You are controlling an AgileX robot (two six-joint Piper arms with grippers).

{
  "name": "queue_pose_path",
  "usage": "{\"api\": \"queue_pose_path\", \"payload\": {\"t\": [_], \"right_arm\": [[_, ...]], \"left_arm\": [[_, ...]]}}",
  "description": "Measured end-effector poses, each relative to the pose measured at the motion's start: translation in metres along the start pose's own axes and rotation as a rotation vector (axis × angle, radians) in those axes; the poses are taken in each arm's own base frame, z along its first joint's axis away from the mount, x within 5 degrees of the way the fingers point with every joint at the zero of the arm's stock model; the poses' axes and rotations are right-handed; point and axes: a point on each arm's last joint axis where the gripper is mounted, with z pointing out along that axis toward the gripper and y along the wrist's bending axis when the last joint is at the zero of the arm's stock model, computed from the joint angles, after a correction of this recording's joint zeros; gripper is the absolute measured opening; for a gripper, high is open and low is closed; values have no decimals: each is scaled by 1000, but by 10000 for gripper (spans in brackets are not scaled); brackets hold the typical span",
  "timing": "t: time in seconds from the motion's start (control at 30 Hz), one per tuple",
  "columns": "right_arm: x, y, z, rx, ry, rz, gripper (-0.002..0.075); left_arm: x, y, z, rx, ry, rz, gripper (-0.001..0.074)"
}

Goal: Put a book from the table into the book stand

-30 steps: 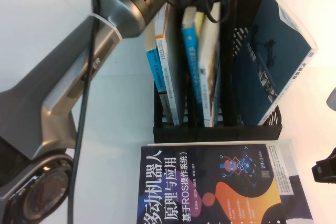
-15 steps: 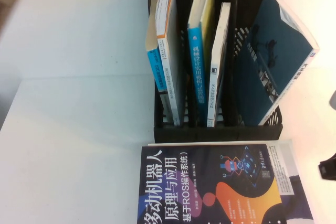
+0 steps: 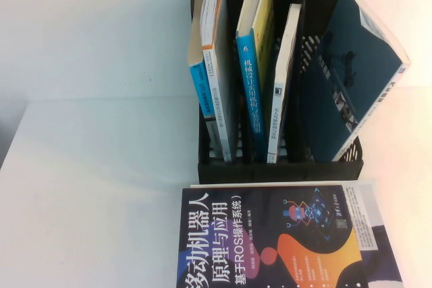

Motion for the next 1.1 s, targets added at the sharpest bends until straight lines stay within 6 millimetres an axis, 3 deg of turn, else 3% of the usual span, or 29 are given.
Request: {"api": "queue_pose_path", "payload": {"t": [0.1,0.3,0.5,0.77,1.1], "right_arm": [[15,-1,-22,-16,-53,-21,-3],[62,0,-41,-83,-111,-33,-3],[96,-2,-39,-91,-112,-67,-3],[101,-2,-38,-91,-98,-78,-3],[101,-2,-38,-93,-94,-79,-3]], "left_arm": [[18,-21,1,-23,46,71,1],[65,-59,2,-52,77,121,-1],[93,-51,-14,-78,33,157,-1],[98,-38,-25,-117,68,163,-3],[111,-48,-25,-6,196,104,-3]]}}
